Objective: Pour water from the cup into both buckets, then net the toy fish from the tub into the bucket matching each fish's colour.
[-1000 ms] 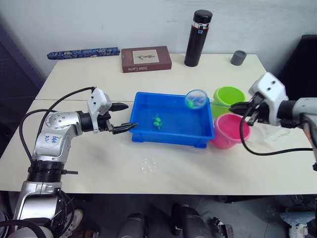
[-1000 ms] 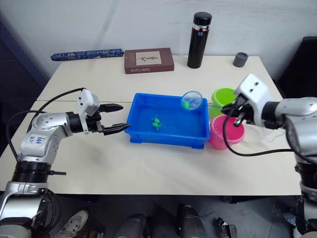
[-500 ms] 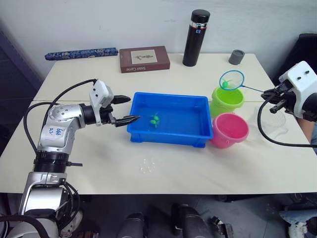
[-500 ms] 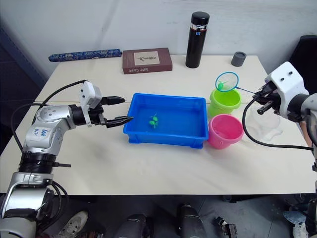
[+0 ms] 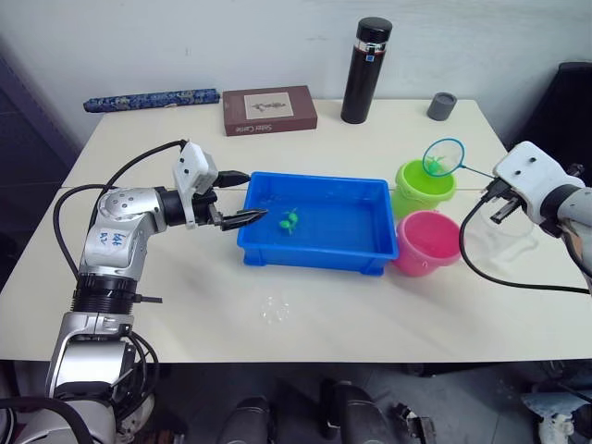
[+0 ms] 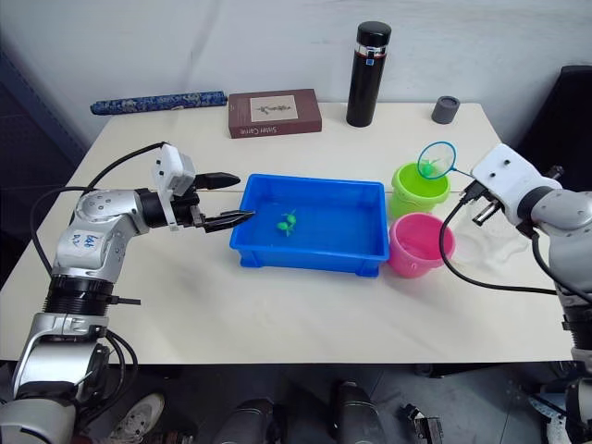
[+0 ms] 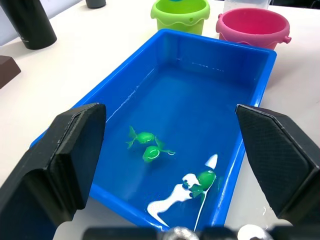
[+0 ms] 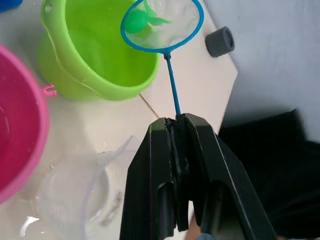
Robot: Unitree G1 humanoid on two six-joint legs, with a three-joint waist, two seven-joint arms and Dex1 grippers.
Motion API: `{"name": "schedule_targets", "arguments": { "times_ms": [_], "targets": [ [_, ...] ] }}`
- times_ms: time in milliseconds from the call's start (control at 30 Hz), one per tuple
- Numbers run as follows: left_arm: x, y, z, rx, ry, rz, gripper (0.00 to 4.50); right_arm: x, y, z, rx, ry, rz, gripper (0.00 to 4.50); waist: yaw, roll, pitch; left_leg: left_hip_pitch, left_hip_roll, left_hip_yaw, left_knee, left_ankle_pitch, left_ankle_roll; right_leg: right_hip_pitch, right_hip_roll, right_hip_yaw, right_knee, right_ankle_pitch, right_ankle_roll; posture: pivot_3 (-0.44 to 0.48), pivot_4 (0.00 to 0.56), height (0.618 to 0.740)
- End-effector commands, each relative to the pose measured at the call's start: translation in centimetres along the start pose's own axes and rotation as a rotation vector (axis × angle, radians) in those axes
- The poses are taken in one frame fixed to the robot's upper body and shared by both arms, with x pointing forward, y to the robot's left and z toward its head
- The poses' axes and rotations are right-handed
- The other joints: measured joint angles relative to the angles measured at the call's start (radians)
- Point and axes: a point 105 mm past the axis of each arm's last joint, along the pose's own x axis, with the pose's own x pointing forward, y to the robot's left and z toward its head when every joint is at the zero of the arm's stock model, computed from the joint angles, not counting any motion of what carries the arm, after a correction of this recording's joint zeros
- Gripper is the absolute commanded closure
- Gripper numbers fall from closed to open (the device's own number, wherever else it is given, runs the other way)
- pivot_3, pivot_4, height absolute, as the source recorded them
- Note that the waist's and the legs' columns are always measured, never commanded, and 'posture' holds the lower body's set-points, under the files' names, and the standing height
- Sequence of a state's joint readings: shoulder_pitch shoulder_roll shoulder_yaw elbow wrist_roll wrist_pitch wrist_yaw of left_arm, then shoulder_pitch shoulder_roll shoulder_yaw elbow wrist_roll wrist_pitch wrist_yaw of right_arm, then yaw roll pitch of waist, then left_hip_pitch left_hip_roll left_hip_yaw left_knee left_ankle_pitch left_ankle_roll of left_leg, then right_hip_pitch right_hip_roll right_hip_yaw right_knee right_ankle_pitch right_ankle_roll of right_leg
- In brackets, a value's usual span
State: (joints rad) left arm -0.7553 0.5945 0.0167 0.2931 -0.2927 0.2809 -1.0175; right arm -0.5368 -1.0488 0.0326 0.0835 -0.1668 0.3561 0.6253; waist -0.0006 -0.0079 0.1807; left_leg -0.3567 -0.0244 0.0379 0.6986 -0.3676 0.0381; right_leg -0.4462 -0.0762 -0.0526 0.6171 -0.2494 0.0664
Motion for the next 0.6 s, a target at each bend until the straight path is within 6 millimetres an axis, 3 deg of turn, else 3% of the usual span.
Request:
{"name": "schedule_targets", "arguments": {
  "times_ms": [33,267,600],
  "targets": [
    [-0.1,0.3,0.9,0.035,-0.02,0.008,0.04,-0.9,-1.6,1.1,-0.215,-0.023,-0.093,4.5,0.002,0.0,0.0,0.0,0.0,0.0,0.0,0.0,0.0,0.0,0.0,0.0,0.0,0.0,0.0,0.0,0.15,0.74],
    [0.1,0.2,0.8,0.034,-0.019,0.002,0.04,-1.6,-1.3,1.6,-0.604,-0.016,-0.153,4.5,0.0,0.0,0.0,0.0,0.0,0.0,0.0,0.0,0.0,0.0,0.0,0.0,0.0,0.0,0.0,0.0,0.15,0.74],
    [0.4,0.1,0.5,0.033,-0.021,-0.008,0.04,-2.0,-1.4,2.5,-0.834,-0.059,-0.223,4.5,-0.001,0.0,0.0,0.0,0.0,0.001,0.0,0.0,-0.001,0.0,0.001,0.0,0.0,0.0,0.0,0.0,0.15,0.74]
  ]
}}
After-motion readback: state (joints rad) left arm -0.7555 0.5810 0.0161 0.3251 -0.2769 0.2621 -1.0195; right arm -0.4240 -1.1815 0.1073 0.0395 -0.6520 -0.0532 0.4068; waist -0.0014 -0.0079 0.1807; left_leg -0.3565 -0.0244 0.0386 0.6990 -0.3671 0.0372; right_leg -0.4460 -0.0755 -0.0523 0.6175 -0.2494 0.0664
